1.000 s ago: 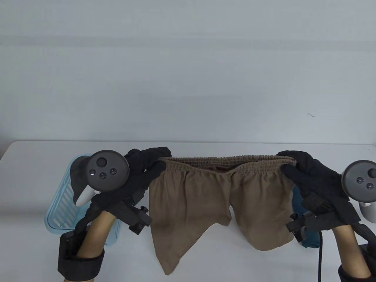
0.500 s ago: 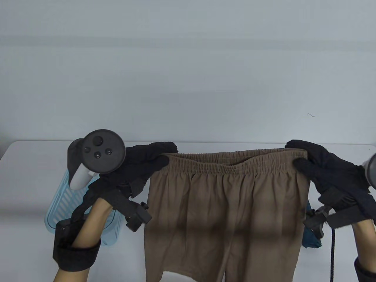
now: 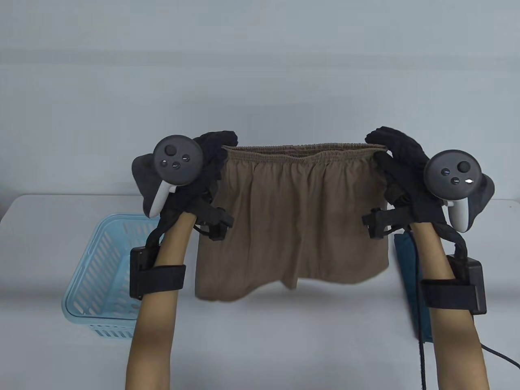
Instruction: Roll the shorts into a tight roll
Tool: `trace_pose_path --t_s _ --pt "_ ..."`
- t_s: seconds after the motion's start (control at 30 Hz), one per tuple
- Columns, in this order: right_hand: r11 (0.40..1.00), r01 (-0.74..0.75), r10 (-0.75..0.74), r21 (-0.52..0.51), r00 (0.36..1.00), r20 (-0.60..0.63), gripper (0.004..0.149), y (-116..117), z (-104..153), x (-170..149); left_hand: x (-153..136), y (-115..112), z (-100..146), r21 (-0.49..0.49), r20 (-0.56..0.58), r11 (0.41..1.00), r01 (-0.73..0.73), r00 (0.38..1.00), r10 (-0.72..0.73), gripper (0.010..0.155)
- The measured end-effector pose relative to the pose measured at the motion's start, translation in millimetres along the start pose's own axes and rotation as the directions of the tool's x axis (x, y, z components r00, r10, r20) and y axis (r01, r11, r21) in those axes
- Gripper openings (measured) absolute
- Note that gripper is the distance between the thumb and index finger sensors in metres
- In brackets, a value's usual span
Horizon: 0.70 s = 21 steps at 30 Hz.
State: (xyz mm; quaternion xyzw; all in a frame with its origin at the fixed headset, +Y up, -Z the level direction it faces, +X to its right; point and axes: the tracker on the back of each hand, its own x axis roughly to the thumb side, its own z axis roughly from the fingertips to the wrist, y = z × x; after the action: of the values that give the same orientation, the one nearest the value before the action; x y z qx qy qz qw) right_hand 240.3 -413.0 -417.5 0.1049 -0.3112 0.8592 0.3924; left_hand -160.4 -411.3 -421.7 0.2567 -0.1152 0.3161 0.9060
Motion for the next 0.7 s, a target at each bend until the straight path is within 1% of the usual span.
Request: trace_pose_path --t_s 0.07,0.1,0.13,0.17,0.2,0.27,0.3,0.33,0.4,0.43,0.47,0.53,0.57,0.6,0.63,0.7 --pt "0.999 0.044 -0.044 0.006 0.997 0.069 0.041 -7 13 0 1 5 17 0.016 0.092 1.000 -0.016 0.996 0.014 0.044" --pt "0.999 0.040 -0.042 0.024 0.996 0.081 0.041 -6 18 -2 0 3 23 -0.005 0.105 1.000 -0.003 0.994 0.003 0.044" --pt "0.998 0.022 -0.027 0.066 0.997 0.068 0.041 -4 26 -8 -2 -3 32 -0.054 0.123 0.998 0.027 0.992 -0.020 0.044" --pt "0.994 0.004 -0.010 0.112 0.999 0.049 0.041 0 36 -18 -6 -13 41 -0.110 0.142 0.992 0.065 0.989 -0.049 0.044" --pt "0.991 -0.005 -0.001 0.136 0.999 0.044 0.041 4 43 -25 -9 -20 48 -0.146 0.150 0.984 0.098 0.986 -0.076 0.044" --pt "0.978 -0.028 0.028 0.205 1.000 0.006 0.041 18 62 -47 -18 -45 66 -0.243 0.160 0.953 0.181 0.976 -0.145 0.044" --pt "0.970 -0.038 0.045 0.241 0.999 -0.022 0.041 27 75 -61 -23 -62 78 -0.286 0.163 0.933 0.219 0.970 -0.177 0.044" --pt "0.958 -0.047 0.061 0.283 0.997 -0.042 0.041 37 89 -75 -28 -80 89 -0.337 0.165 0.906 0.258 0.963 -0.214 0.044" --pt "0.933 -0.069 0.098 0.352 0.993 -0.064 0.041 54 111 -96 -35 -108 109 -0.397 0.174 0.856 0.332 0.942 -0.286 0.044" --pt "0.918 -0.090 0.127 0.387 0.989 -0.073 0.041 63 125 -108 -40 -126 121 -0.438 0.192 0.814 0.382 0.924 -0.330 0.044" --pt "0.906 -0.104 0.148 0.409 0.986 -0.076 0.041 71 135 -117 -42 -137 129 -0.471 0.207 0.778 0.415 0.910 -0.360 0.044" --pt "0.851 -0.158 0.228 0.501 0.970 -0.081 0.041 90 163 -137 -51 -166 151 -0.526 0.244 0.697 0.487 0.872 -0.425 0.045" --pt "0.833 -0.174 0.248 0.525 0.966 -0.074 0.041 94 170 -141 -54 -174 157 -0.540 0.250 0.677 0.501 0.863 -0.439 0.045" --pt "0.805 -0.201 0.281 0.558 0.958 -0.060 0.041 101 183 -147 -58 -186 168 -0.565 0.272 0.638 0.523 0.848 -0.455 0.045" --pt "0.791 -0.215 0.295 0.573 0.954 -0.050 0.041 105 190 -151 -60 -192 174 -0.575 0.290 0.612 0.542 0.835 -0.467 0.045" --pt "0.746 -0.234 0.322 0.623 0.946 -0.030 0.041 114 208 -158 -63 -207 193 -0.589 0.362 0.528 0.612 0.783 -0.505 0.045"
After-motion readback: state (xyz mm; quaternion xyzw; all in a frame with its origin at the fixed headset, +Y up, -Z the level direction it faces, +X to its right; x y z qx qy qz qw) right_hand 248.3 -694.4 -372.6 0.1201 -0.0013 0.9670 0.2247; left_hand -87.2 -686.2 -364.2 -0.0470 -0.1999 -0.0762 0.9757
